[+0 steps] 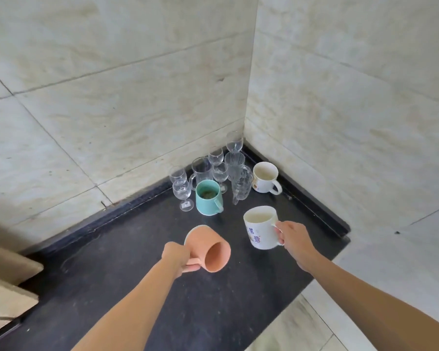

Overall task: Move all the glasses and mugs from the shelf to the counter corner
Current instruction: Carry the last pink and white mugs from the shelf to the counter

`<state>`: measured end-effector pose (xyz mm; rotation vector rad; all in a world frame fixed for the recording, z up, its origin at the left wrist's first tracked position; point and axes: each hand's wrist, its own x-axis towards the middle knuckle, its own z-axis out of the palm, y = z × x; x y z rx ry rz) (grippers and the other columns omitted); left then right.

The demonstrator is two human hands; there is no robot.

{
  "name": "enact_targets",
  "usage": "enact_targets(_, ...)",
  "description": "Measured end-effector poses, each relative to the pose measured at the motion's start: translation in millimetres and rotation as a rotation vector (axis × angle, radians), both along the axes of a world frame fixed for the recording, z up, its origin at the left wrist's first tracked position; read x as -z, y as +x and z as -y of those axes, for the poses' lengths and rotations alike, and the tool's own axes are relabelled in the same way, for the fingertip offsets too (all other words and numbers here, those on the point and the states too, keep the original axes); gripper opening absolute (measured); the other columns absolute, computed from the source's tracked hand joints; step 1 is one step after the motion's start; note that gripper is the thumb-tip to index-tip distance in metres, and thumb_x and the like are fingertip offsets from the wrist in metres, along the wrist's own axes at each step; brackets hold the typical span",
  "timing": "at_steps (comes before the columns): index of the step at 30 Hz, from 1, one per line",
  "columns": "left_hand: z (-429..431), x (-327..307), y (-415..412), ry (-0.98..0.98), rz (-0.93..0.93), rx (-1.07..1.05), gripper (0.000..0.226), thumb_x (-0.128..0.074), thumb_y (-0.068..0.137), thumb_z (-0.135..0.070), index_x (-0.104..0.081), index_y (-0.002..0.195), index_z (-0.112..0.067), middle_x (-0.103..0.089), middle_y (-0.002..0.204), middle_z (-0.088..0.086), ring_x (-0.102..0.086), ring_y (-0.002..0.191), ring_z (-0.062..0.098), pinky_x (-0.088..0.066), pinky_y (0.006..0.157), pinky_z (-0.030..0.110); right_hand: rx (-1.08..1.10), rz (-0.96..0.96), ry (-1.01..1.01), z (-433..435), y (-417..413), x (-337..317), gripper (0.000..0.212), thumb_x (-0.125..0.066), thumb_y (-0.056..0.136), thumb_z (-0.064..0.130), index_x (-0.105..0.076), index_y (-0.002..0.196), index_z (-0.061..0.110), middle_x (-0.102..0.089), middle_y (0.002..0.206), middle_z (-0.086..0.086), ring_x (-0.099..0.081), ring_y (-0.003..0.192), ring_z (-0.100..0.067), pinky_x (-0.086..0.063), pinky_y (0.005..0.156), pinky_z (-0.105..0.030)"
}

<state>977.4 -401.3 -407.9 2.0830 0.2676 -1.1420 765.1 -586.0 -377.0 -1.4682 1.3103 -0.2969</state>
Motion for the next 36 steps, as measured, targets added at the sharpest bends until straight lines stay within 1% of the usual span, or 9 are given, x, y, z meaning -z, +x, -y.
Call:
enact_targets(5, 28, 13, 7, -0.079, -0.309, -0.158, 0.03, -0.039, 0.091, 0.011, -0.054, 0.117, 0.003, -0.061, 0.101, 0.022, -0.067, 0.065, 0.033, -0.053, 0.034, 0.03, 0.063, -0.041, 0.019, 30, 3, 20, 0.03, -0.05, 0.096, 0.022, -0.053, 0.067, 0.013, -0.05, 0.07, -0.004, -0.048, 0.07, -0.015, -0.039, 0.061, -0.024)
enact_targets(8, 43, 22, 7, -0.117, -0.387, -0.183, 0.04, -0.033, 0.089, 0.015, -0.047, 0.125, 0.003, -0.06, 0.116, 0.026, -0.068, 0.068, 0.032, -0.056, 0.039, 0.034, 0.091, -0.03, 0.029, 48, 4, 33, 0.035, -0.05, 0.094, 0.019, -0.043, 0.061, 0.011, -0.042, 0.067, -0.008, -0.042, 0.069, -0.019, -0.036, 0.062, -0.027)
enact_targets(10, 52, 31, 4, -0.125, -0.426, -0.207, 0.043, -0.031, 0.088, 0.015, -0.044, 0.128, 0.003, -0.064, 0.11, 0.027, -0.07, 0.063, 0.029, -0.058, 0.042, 0.034, 0.106, -0.032, 0.04, 59, 7, 41, 0.034, -0.05, 0.093, 0.02, -0.044, 0.06, 0.013, -0.046, 0.069, -0.008, -0.045, 0.071, -0.019, -0.037, 0.063, -0.026)
enact_targets(16, 82, 49, 3, -0.105, -0.512, -0.235, 0.042, -0.034, 0.087, 0.013, -0.05, 0.126, 0.005, -0.067, 0.085, 0.02, -0.068, 0.052, 0.021, -0.056, 0.042, 0.027, 0.064, 0.003, 0.083, 88, 15, 64, 0.037, -0.051, 0.09, 0.022, -0.039, 0.057, 0.011, -0.046, 0.068, -0.012, -0.045, 0.069, -0.018, -0.04, 0.071, -0.03)
enact_targets(20, 100, 50, 2, -0.134, -0.563, -0.252, 0.037, -0.032, 0.089, 0.01, -0.051, 0.121, 0.007, -0.064, 0.065, 0.017, -0.061, 0.038, 0.019, -0.047, 0.032, 0.021, 0.013, 0.048, 0.097, 104, 18, 75, 0.035, -0.052, 0.09, 0.022, -0.043, 0.058, 0.012, -0.049, 0.069, -0.01, -0.047, 0.069, -0.016, -0.04, 0.067, -0.027)
enact_targets(28, 125, 56, -8, -0.173, -0.522, -0.309, 0.027, -0.027, 0.091, 0.002, -0.049, 0.106, 0.002, -0.05, 0.07, 0.011, -0.049, 0.031, 0.015, -0.043, 0.031, 0.017, -0.117, 0.084, 0.085, 123, 23, 86, 0.031, -0.051, 0.093, 0.023, -0.051, 0.066, 0.009, -0.062, 0.087, -0.023, -0.055, 0.08, -0.018, -0.046, 0.072, -0.03)
enact_targets(30, 130, 58, -13, -0.196, -0.486, -0.364, 0.027, -0.026, 0.094, 0.001, -0.049, 0.107, 0.001, -0.051, 0.07, 0.011, -0.052, 0.035, 0.017, -0.045, 0.031, 0.019, -0.151, 0.096, 0.084, 128, 21, 88, 0.029, -0.051, 0.093, 0.02, -0.053, 0.069, 0.007, -0.063, 0.09, -0.022, -0.056, 0.085, -0.02, -0.047, 0.076, -0.034)
enact_targets(33, 134, 61, -17, -0.237, -0.441, -0.48, 0.026, -0.026, 0.097, -0.002, -0.048, 0.111, 0.002, -0.057, 0.076, 0.015, -0.054, 0.057, 0.022, -0.05, 0.034, 0.025, -0.205, 0.098, 0.095, 133, 19, 95, 0.022, -0.053, 0.093, 0.02, -0.057, 0.077, 0.006, -0.063, 0.09, -0.012, -0.058, 0.089, -0.019, -0.05, 0.082, -0.036)
enact_targets(36, 133, 61, -19, -0.285, -0.419, -0.561, 0.022, -0.03, 0.1, -0.004, -0.046, 0.114, 0.002, -0.061, 0.085, 0.018, -0.06, 0.068, 0.026, -0.055, 0.038, 0.033, -0.271, 0.031, 0.058, 133, 20, 107, 0.019, -0.052, 0.097, 0.028, -0.059, 0.087, 0.013, -0.063, 0.093, -0.005, -0.059, 0.092, -0.016, -0.05, 0.085, -0.034)
